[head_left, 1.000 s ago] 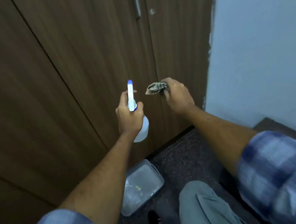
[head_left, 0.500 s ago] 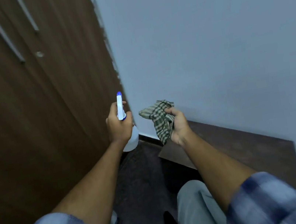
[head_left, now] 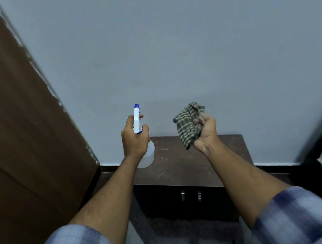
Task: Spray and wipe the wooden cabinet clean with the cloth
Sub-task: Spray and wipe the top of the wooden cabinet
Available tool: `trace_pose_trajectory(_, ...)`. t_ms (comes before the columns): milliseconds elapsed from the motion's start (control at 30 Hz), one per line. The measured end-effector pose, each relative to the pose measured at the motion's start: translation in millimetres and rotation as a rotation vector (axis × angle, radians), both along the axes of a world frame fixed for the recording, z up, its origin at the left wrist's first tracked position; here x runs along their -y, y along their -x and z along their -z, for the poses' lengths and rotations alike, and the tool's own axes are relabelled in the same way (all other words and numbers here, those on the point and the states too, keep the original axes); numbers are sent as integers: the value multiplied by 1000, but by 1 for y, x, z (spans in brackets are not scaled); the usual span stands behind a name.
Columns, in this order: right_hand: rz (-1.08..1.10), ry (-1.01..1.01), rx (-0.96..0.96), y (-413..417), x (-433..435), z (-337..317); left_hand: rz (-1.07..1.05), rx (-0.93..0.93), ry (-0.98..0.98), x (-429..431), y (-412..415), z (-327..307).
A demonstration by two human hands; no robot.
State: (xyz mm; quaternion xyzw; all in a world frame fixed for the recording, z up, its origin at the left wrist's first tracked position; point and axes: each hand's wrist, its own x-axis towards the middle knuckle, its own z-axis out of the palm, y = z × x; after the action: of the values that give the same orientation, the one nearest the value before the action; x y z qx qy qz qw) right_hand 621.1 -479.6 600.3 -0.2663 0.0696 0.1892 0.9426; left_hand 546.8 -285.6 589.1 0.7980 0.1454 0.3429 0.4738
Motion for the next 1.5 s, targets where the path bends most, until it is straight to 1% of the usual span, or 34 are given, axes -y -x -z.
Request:
trace_pose_trajectory(100, 59, -139, 68, 0, 30, 0, 39, -2, 9, 12, -2, -3)
trace_pose_trajectory(267, 85, -217, 159, -3, 55, 8, 68, -14, 26, 26, 0, 6)
trace_pose_trajectory(367, 112, -170, 141, -6, 54, 23, 82, -59, 43, 21, 5, 22)
trace_pose_trajectory(467, 120, -98, 87, -13, 47, 46, 96, -159, 74, 7, 11, 50)
trace_pose_trajectory(633, 26, 90, -2, -23, 18, 87, 137, -354, 100, -34, 17, 104)
trace_pose_trajectory(767, 11, 225, -1, -38, -12, 123, 180, -452, 175, -75, 5, 137)
trace_pose_trajectory(1000, 53, 370, -66, -69, -44, 175, 212, -513, 101, -118, -34, 175)
trace_pose_trajectory(1167, 40, 354, -108, -87, -59, 191, 215, -567, 53, -128, -58, 186)
trace_pose_trajectory(1267, 55, 306, -112, -95, -68, 197, 146, -587, 3, -128, -68, 191)
trace_pose_trajectory(1367, 36, 296, -106, -102, -76, 200, 77, -658, -47, -131, -73, 195)
trace_pose_trajectory(1500, 24, 288, -76, -113, -89, 206, 75, -677, -29, -142, -76, 196)
